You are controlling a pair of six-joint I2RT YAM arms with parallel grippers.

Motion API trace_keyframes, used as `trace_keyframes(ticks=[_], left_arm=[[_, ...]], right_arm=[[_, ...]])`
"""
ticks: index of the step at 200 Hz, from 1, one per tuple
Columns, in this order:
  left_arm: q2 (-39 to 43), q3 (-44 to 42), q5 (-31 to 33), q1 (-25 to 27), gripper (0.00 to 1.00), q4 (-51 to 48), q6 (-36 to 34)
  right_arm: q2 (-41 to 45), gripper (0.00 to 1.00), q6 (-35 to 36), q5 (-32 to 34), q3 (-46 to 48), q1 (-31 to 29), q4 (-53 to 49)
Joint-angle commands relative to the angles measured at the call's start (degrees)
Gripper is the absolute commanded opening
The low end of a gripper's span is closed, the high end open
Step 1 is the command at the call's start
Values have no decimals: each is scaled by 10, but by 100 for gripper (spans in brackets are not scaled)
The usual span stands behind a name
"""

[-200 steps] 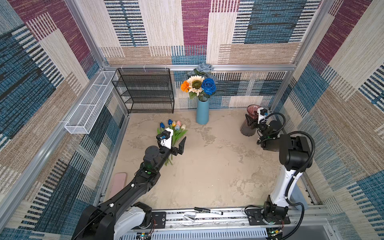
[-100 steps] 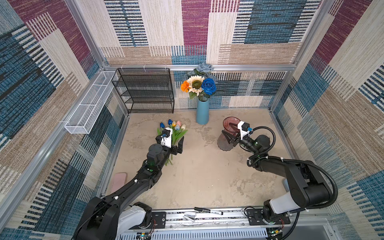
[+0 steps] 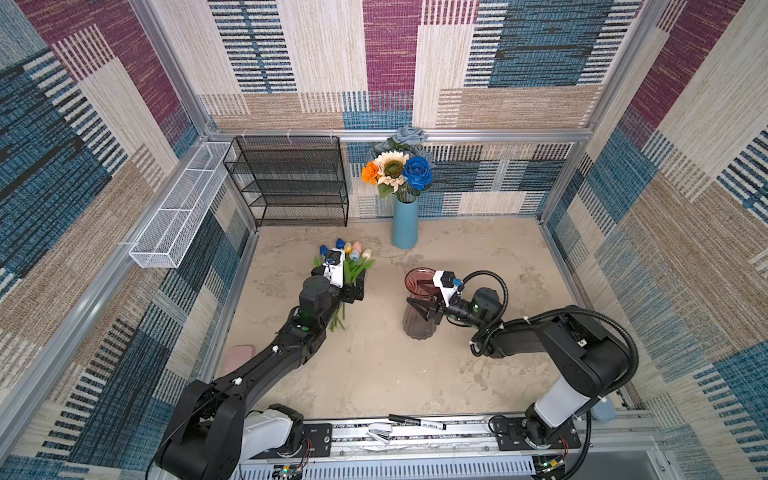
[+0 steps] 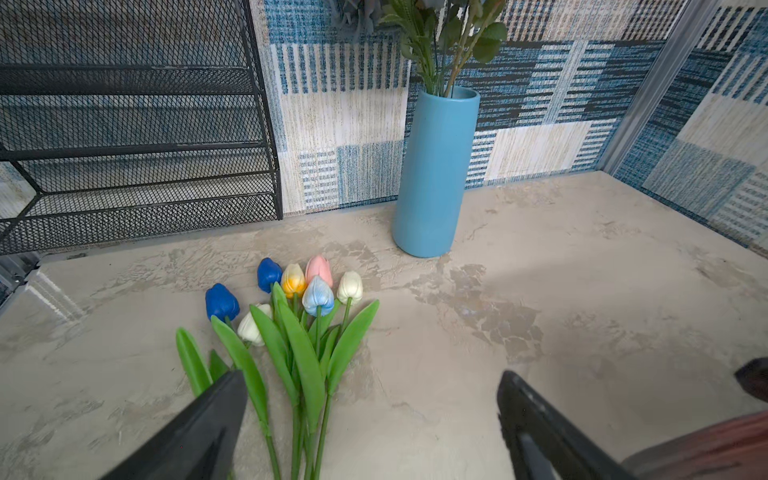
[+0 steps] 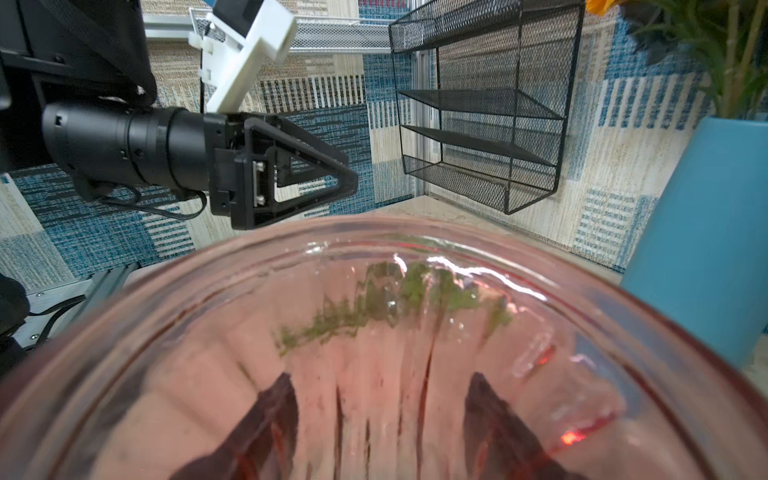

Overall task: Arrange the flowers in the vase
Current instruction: 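Carry the pink glass vase toward the table center with the right gripper, then lower the open left gripper over the tulips while the right holds the pink vase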

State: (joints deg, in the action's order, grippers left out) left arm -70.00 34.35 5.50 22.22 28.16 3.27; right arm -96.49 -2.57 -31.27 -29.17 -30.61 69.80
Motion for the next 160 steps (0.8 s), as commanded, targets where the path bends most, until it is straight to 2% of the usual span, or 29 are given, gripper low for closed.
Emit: trace_keyframes(ticks=[1, 44, 68, 80, 98, 118, 122, 160], left_arm=[[-11, 15, -12, -10, 97, -37, 27], [-22, 21, -19, -21, 95, -38, 43], [-18, 25, 4, -22, 96, -56, 50], [-13, 25, 22, -24, 96, -67, 58], [-12, 21, 32, -36, 96, -80, 75], [-15, 24, 21, -53, 96, -97, 88], [-15, 24, 20, -56, 96, -101, 91], [-17, 43, 16, -87, 96, -154, 120]], right_arm=[[-20, 36, 13, 14, -17, -8, 111], [-69, 39, 34, 34, -37, -19, 150], [-79, 44, 56, 55, -38, -29, 162], [-79, 55, 60, 62, -44, -31, 147], [-80, 81, 62, 64, -44, -32, 144], [-75, 92, 59, 66, -39, -33, 147], [-73, 99, 58, 67, -38, -33, 145], [-31, 100, 49, 84, -14, -33, 141]])
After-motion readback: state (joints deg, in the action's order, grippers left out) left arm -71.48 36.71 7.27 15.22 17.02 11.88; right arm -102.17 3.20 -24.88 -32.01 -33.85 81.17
